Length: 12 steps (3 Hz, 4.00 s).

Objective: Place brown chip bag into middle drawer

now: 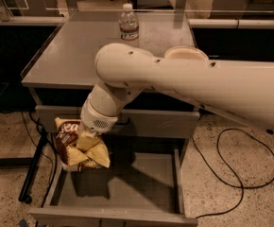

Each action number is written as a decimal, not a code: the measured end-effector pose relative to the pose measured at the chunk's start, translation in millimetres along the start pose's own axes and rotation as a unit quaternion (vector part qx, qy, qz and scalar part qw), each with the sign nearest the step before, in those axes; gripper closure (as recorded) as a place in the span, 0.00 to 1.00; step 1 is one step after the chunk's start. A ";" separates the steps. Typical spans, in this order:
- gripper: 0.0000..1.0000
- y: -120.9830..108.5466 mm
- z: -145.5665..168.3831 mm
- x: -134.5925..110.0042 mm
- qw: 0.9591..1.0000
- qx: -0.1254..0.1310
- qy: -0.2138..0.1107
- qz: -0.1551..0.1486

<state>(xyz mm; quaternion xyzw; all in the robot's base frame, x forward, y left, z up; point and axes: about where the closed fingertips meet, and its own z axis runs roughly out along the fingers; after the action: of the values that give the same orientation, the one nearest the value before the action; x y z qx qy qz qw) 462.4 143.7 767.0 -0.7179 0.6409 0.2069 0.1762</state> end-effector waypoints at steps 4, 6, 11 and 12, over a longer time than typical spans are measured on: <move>1.00 -4.3 87.9 80.5 0.994 -0.062 -0.008 0.094; 1.00 -8.9 105.0 97.9 0.992 -0.061 -0.013 0.112; 1.00 -36.4 186.3 205.6 0.971 -0.039 -0.041 0.233; 1.00 -43.1 200.9 209.1 0.969 -0.043 -0.037 0.242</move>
Offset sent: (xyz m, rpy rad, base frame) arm -0.0009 -0.0013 -0.0259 0.0175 0.0694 -0.0097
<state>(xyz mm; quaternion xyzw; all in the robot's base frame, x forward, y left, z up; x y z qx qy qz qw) 510.3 75.7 485.8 -0.5406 0.7789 0.2969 0.1135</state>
